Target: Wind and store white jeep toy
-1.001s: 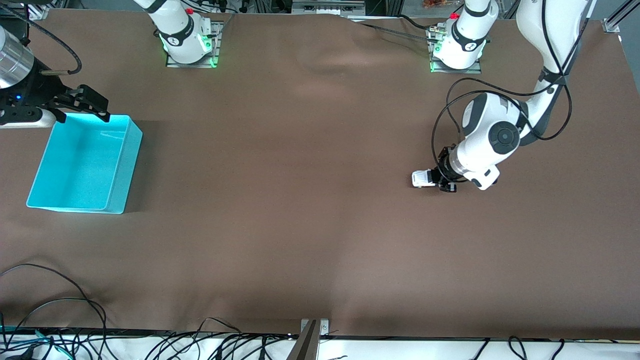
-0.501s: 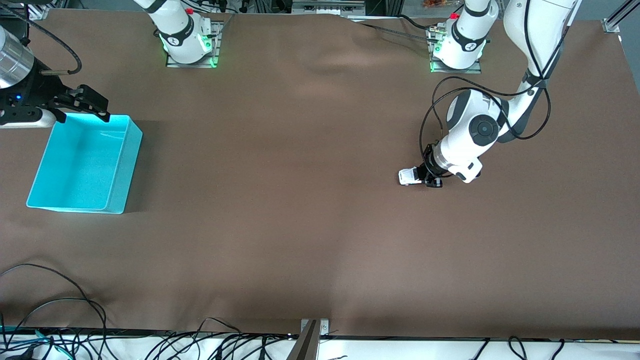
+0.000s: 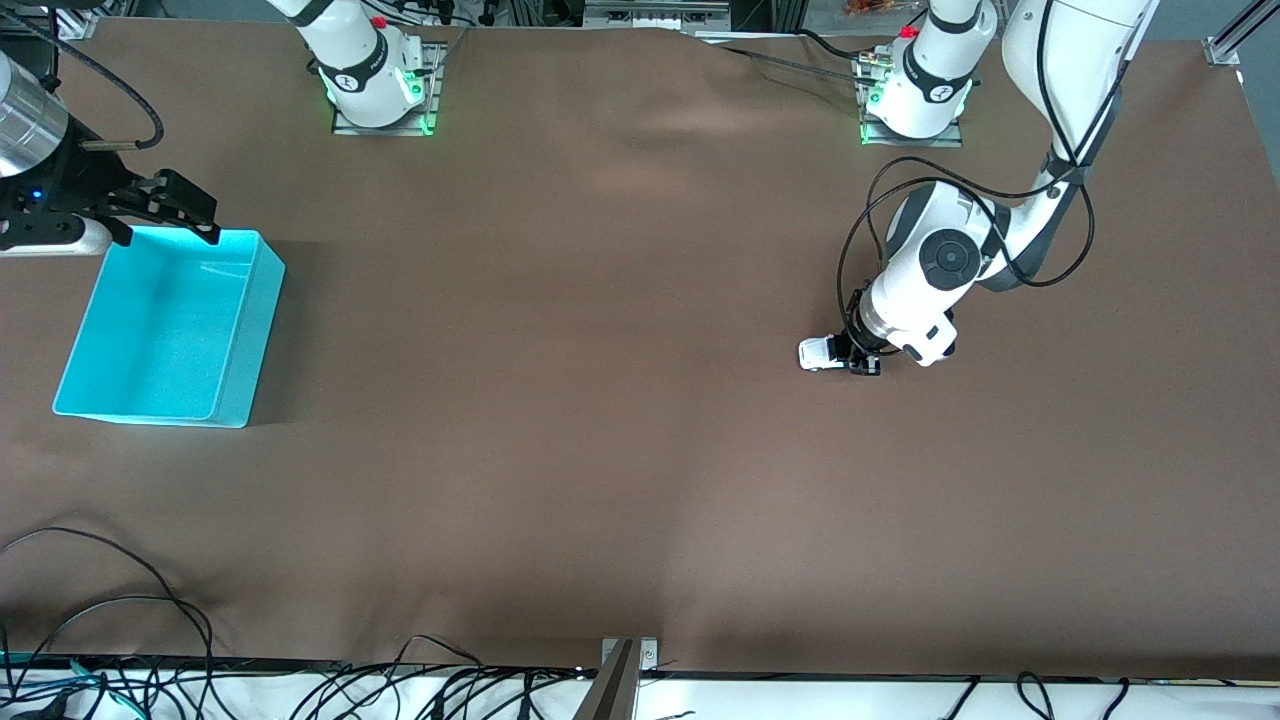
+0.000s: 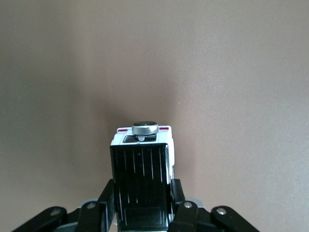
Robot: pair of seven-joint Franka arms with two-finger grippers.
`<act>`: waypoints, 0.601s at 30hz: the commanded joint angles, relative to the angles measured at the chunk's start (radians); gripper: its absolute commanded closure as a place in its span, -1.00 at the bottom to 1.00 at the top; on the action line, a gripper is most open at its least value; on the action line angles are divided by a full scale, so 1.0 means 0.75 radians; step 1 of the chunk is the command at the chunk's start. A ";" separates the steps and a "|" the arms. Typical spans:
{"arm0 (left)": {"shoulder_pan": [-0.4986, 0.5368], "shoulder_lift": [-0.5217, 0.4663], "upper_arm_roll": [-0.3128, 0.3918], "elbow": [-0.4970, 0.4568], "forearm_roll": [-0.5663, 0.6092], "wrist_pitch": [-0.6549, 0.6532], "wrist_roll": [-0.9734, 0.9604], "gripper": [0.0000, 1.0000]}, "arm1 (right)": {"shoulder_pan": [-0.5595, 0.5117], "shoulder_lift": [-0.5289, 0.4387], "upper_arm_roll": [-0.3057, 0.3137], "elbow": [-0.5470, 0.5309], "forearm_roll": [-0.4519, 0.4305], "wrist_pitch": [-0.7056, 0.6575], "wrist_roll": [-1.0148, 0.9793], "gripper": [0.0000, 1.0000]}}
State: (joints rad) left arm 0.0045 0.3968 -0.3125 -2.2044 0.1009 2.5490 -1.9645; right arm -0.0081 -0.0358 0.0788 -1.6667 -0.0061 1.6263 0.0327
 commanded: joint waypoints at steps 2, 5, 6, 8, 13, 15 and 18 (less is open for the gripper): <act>0.021 0.019 0.018 -0.004 0.056 0.019 -0.027 0.76 | 0.003 -0.016 0.005 -0.003 -0.025 0.004 0.014 -1.00; 0.047 0.019 0.018 -0.004 0.058 0.019 -0.013 0.76 | 0.003 -0.016 0.005 -0.003 -0.025 0.004 0.014 -1.00; 0.055 0.019 0.018 -0.004 0.064 0.019 -0.011 0.76 | 0.001 -0.016 0.005 -0.003 -0.025 0.004 0.012 -1.00; 0.080 0.019 0.018 -0.004 0.103 0.017 -0.011 0.76 | 0.003 -0.016 0.005 -0.003 -0.025 0.004 0.014 -1.00; 0.133 0.029 0.014 -0.006 0.180 0.015 -0.011 0.76 | 0.003 -0.016 0.005 -0.003 -0.025 0.004 0.014 -1.00; 0.145 0.033 0.016 -0.006 0.199 0.017 -0.009 0.76 | 0.003 -0.016 0.005 -0.003 -0.025 0.004 0.014 -1.00; 0.182 0.048 0.014 -0.006 0.258 0.017 -0.009 0.76 | 0.003 -0.016 0.005 -0.003 -0.025 0.004 0.014 -1.00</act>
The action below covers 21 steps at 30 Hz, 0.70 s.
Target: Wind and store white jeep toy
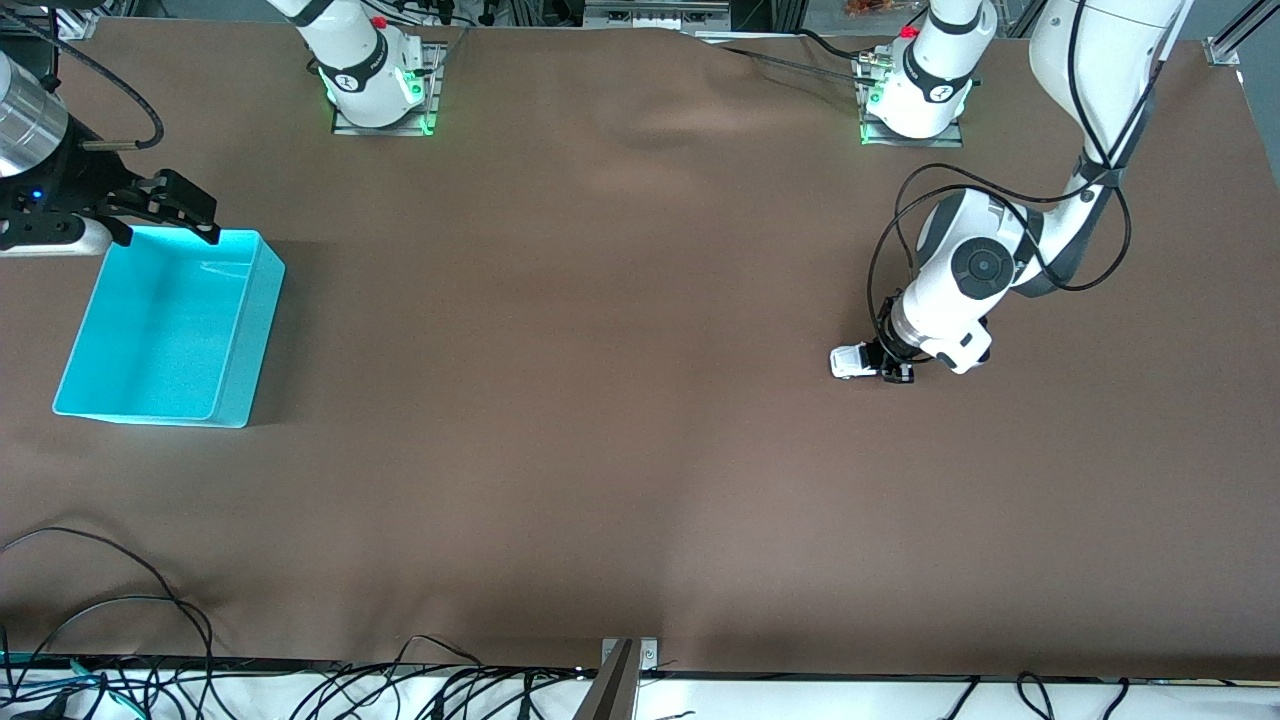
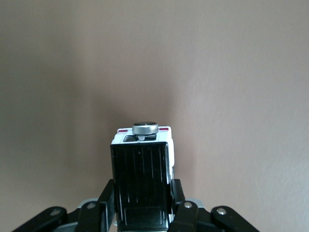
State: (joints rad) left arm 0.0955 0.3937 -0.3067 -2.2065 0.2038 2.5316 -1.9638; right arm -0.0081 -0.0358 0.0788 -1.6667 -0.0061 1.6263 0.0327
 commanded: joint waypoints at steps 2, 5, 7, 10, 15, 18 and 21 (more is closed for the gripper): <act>0.085 0.058 0.006 -0.003 0.158 0.040 -0.006 0.76 | 0.003 -0.016 0.005 -0.001 -0.025 0.006 0.014 -1.00; 0.120 0.068 0.006 -0.003 0.190 0.040 0.019 0.76 | 0.003 -0.016 0.005 -0.001 -0.025 0.004 0.014 -1.00; 0.149 0.074 0.006 -0.005 0.205 0.040 0.043 0.76 | 0.003 -0.016 0.005 -0.001 -0.025 0.004 0.014 -1.00; 0.188 0.078 0.006 -0.005 0.215 0.040 0.105 0.75 | 0.003 -0.016 0.005 -0.001 -0.025 0.006 0.014 -1.00; 0.261 0.080 0.006 -0.005 0.221 0.040 0.211 0.72 | 0.003 -0.014 0.005 -0.001 -0.025 0.006 0.014 -1.00; 0.296 0.080 0.006 -0.005 0.221 0.040 0.280 0.70 | 0.003 -0.014 0.005 -0.001 -0.025 0.006 0.014 -1.00; 0.333 0.082 0.006 -0.005 0.223 0.040 0.330 0.69 | 0.003 -0.014 0.005 0.001 -0.025 0.006 0.014 -1.00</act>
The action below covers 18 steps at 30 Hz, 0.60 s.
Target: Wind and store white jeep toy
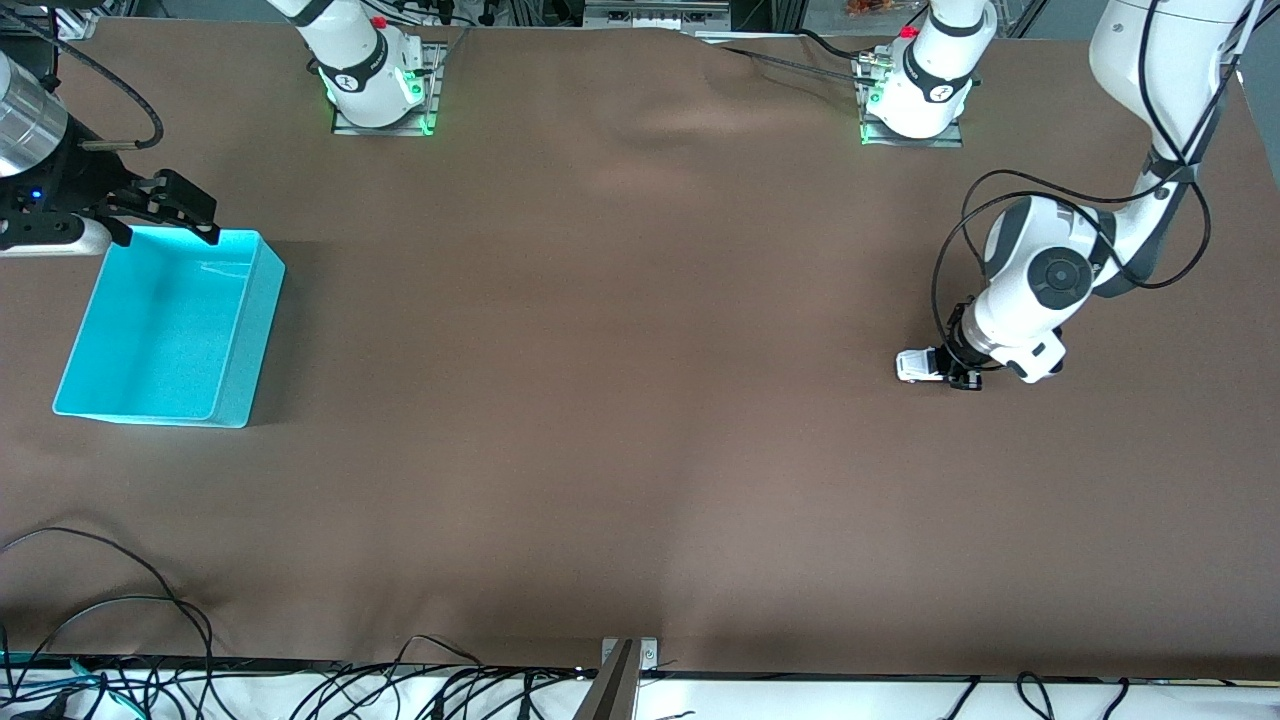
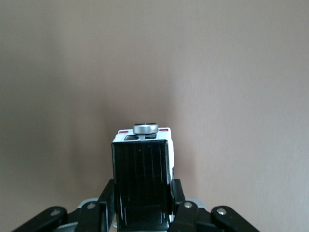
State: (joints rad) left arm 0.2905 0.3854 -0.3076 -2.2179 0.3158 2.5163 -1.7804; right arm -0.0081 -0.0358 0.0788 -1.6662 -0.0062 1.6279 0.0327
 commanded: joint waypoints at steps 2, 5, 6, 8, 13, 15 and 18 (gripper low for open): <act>0.097 0.096 0.007 0.010 0.072 0.061 0.118 0.69 | 0.003 -0.014 0.005 0.004 -0.024 0.006 0.012 -1.00; 0.138 0.098 0.007 0.012 0.074 0.061 0.165 0.62 | 0.003 -0.012 0.003 0.009 -0.020 0.002 0.014 -1.00; 0.146 0.098 0.007 0.012 0.074 0.061 0.175 0.62 | 0.001 -0.012 0.003 0.007 -0.020 0.000 0.014 -1.00; 0.165 0.098 0.009 0.012 0.074 0.061 0.191 0.62 | 0.001 -0.012 0.001 0.009 -0.018 -0.001 0.012 -1.00; 0.189 0.098 0.011 0.012 0.096 0.061 0.218 0.56 | 0.001 -0.010 0.001 0.009 -0.016 -0.005 0.014 -1.00; 0.216 0.098 0.009 0.014 0.121 0.061 0.218 0.55 | 0.001 -0.010 0.001 0.009 -0.016 -0.007 0.014 -1.00; 0.245 0.098 0.007 0.018 0.148 0.061 0.218 0.41 | 0.001 -0.010 -0.001 0.009 -0.016 -0.007 0.012 -1.00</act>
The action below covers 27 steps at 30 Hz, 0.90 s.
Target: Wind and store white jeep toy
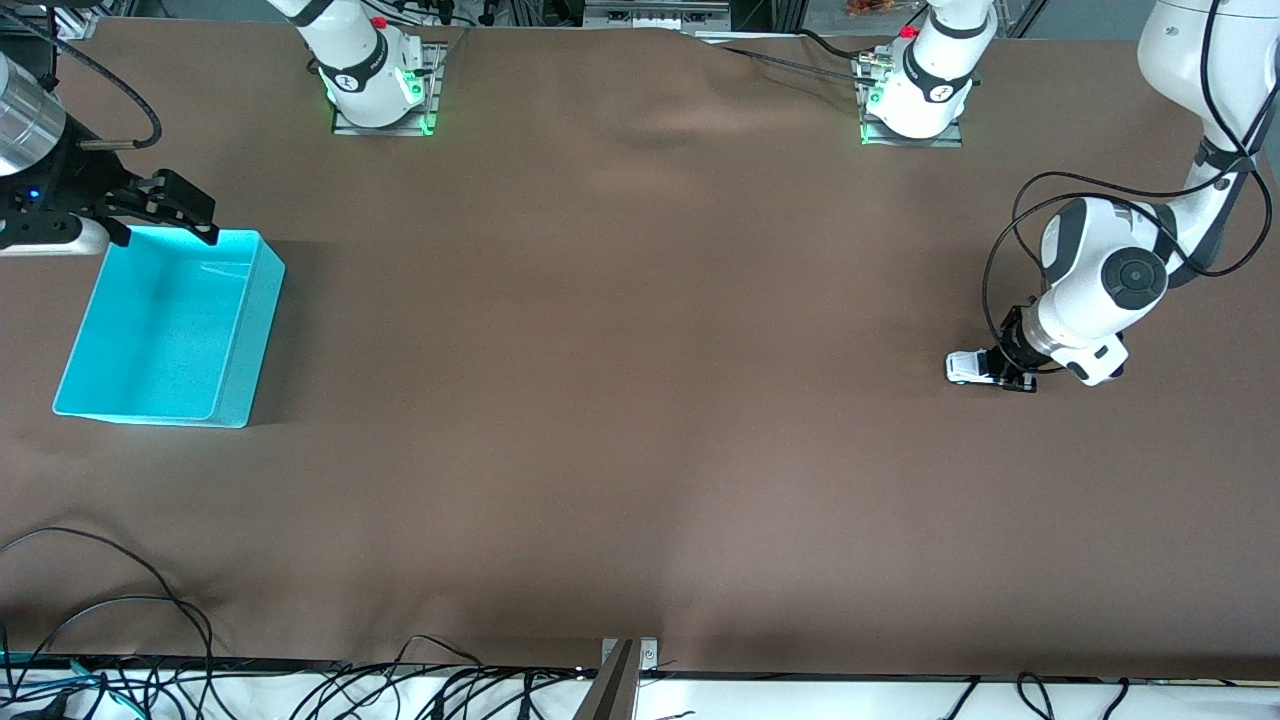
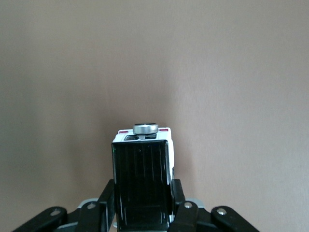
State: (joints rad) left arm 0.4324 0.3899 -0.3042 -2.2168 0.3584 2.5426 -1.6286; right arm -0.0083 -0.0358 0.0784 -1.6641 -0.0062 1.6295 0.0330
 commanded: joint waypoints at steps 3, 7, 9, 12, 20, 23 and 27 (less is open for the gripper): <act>0.060 0.090 0.003 0.023 0.093 0.025 0.018 0.17 | 0.001 -0.010 0.000 0.006 -0.016 -0.007 0.011 -1.00; 0.082 0.077 0.003 0.027 0.093 0.025 0.018 -0.40 | 0.001 -0.010 0.000 0.006 -0.014 -0.009 0.013 -1.00; 0.100 0.069 -0.004 0.039 0.093 0.025 0.020 -0.66 | 0.001 -0.010 0.000 0.006 -0.014 -0.009 0.011 -1.00; 0.119 0.039 -0.004 0.047 0.079 0.025 0.018 -1.00 | 0.001 -0.010 0.000 0.006 -0.014 -0.007 0.011 -1.00; 0.160 -0.031 -0.030 0.166 0.068 -0.193 0.085 -1.00 | 0.001 -0.010 0.000 0.006 -0.014 0.002 0.011 -1.00; 0.160 -0.072 -0.046 0.184 0.054 -0.248 0.138 -1.00 | 0.001 -0.010 0.000 0.006 -0.014 0.002 0.011 -1.00; 0.158 -0.137 -0.061 0.190 0.034 -0.296 0.230 -1.00 | 0.001 -0.010 0.000 0.006 -0.014 0.002 0.011 -1.00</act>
State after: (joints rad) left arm 0.5478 0.3619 -0.3251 -2.0736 0.3913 2.3846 -1.5388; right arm -0.0085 -0.0358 0.0780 -1.6640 -0.0062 1.6301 0.0332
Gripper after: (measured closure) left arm 0.000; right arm 0.000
